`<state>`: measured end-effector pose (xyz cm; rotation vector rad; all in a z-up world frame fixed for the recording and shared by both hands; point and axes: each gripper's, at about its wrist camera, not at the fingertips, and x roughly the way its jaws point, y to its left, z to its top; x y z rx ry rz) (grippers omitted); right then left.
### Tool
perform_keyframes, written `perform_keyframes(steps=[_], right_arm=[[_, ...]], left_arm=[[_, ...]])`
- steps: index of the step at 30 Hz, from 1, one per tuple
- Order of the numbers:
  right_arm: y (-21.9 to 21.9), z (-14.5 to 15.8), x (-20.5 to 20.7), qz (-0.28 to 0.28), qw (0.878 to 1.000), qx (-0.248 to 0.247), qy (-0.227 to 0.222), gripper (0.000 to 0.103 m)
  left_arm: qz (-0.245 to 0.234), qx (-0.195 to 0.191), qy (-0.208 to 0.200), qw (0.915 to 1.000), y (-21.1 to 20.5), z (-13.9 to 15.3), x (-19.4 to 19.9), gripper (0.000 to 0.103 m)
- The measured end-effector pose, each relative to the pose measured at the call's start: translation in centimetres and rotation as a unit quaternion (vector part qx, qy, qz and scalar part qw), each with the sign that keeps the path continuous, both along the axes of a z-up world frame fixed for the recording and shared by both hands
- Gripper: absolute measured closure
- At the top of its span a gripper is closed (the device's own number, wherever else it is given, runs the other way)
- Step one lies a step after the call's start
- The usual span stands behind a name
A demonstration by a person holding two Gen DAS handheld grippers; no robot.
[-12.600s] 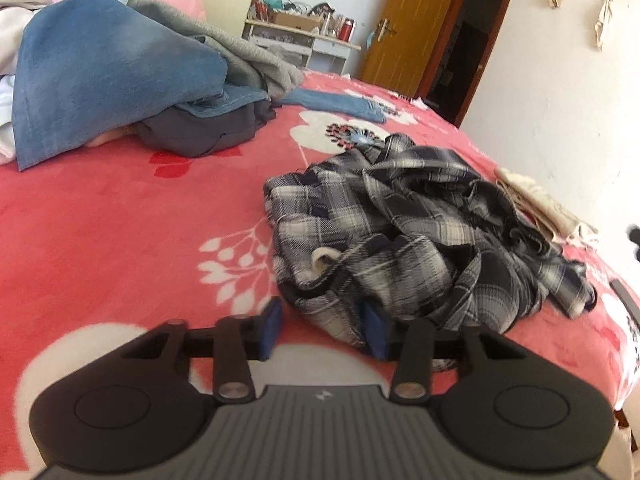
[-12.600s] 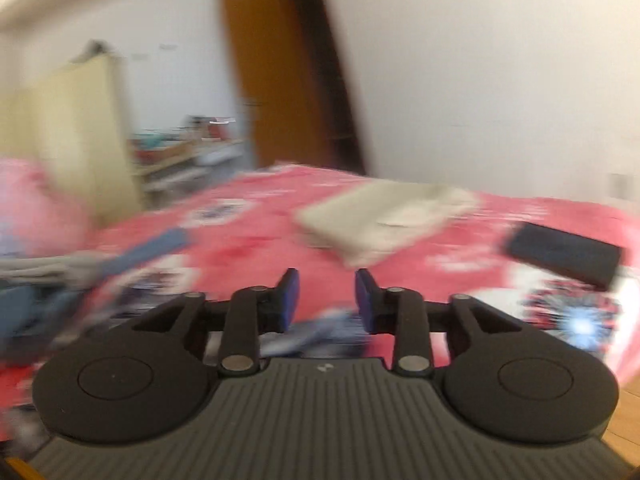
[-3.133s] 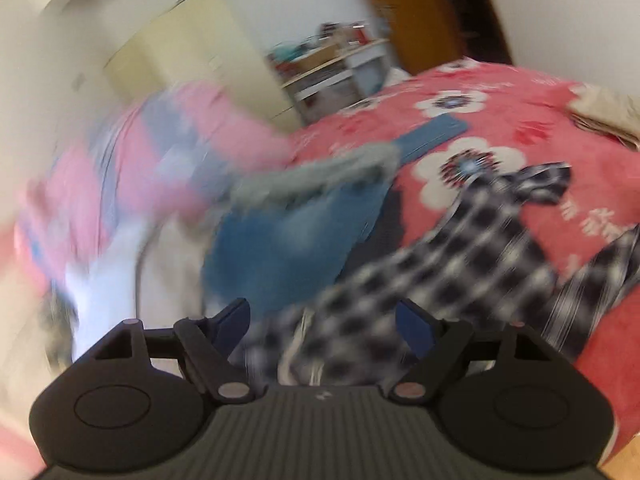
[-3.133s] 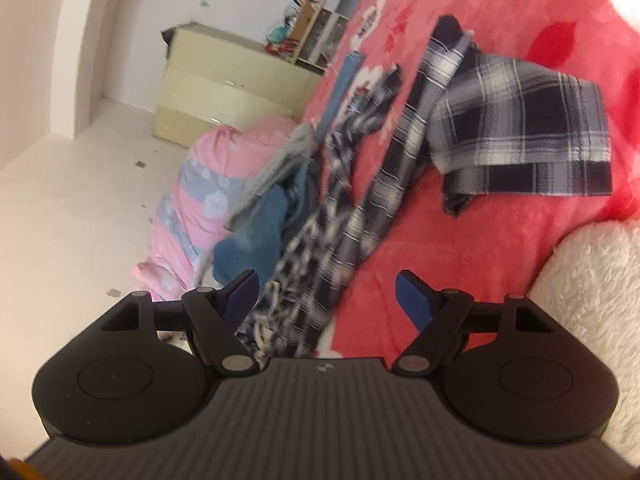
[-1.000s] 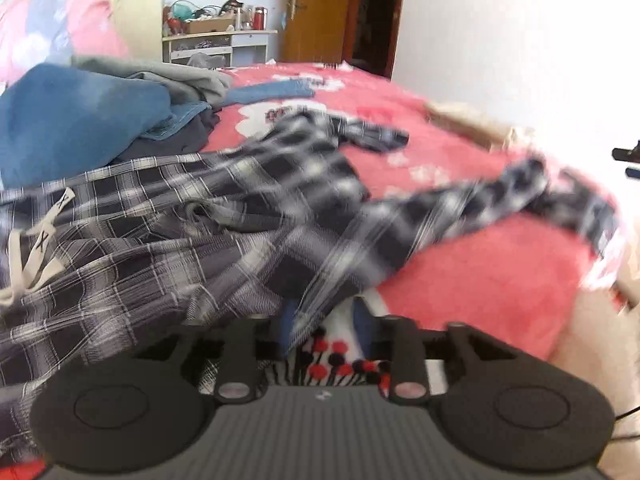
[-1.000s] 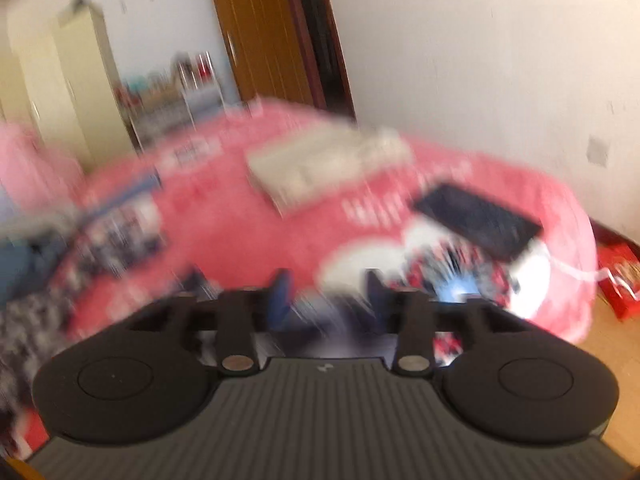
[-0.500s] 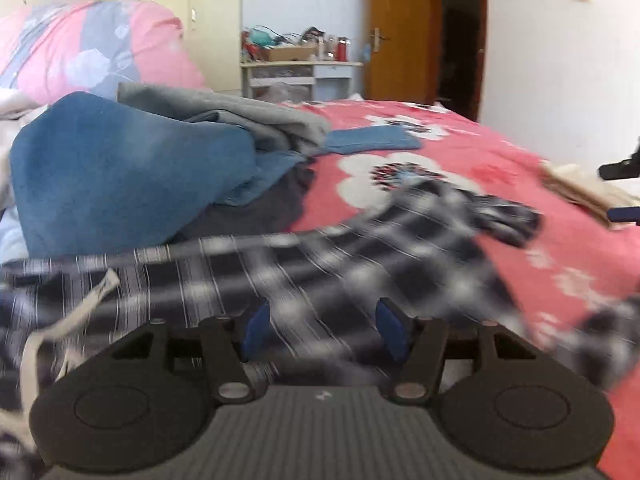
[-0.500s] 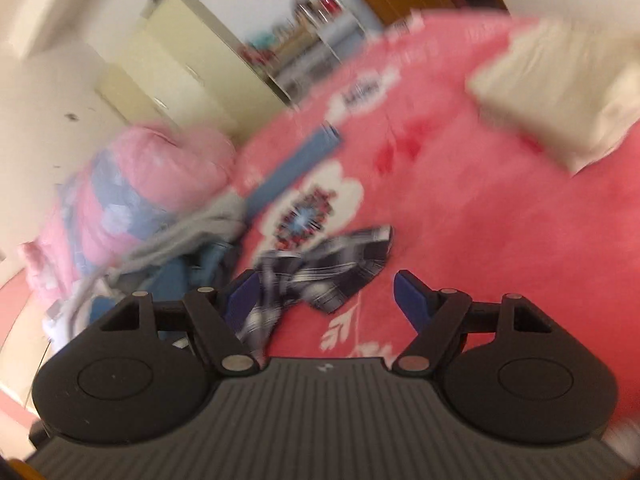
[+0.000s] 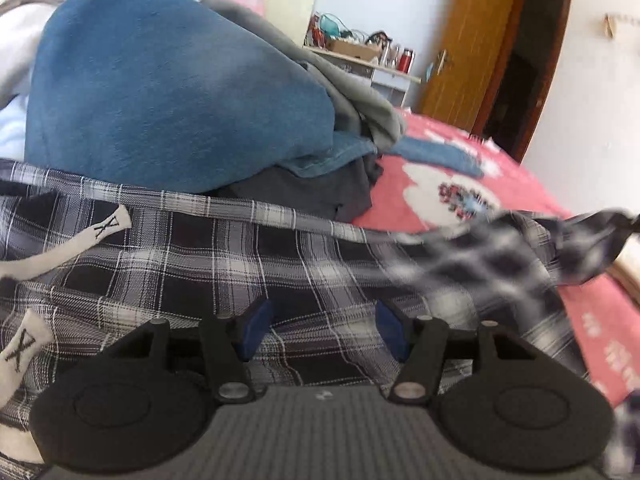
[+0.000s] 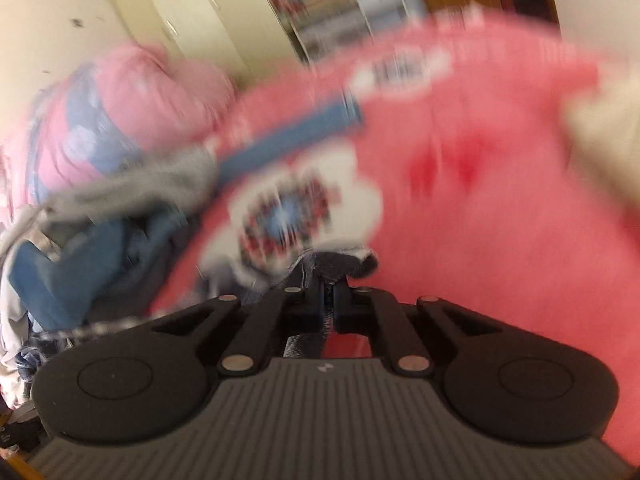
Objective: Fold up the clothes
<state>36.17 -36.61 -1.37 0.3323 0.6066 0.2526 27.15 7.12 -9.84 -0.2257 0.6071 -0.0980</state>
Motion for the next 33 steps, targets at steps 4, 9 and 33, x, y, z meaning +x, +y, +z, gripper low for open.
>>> perform_keyframes(steps=[4,9,33], right_arm=[[-2.2,8.2,-1.4,-0.028,0.995,-0.073,-0.061,0.101],[-4.9,13.0,1.5,-0.081,0.981,-0.169,-0.039,0.101],[-13.2,-1.4,2.2,-0.214,0.967,0.090,0.103,0.062]], left_arm=[[0.001,-0.015,-0.002,0.9999,0.5,0.0,0.0,0.043],[0.005,-0.021,0.003,0.9998,0.6,-0.2,0.3,0.043],[0.007,-0.021,0.008,0.9997,0.4,-0.5,0.7,0.042]])
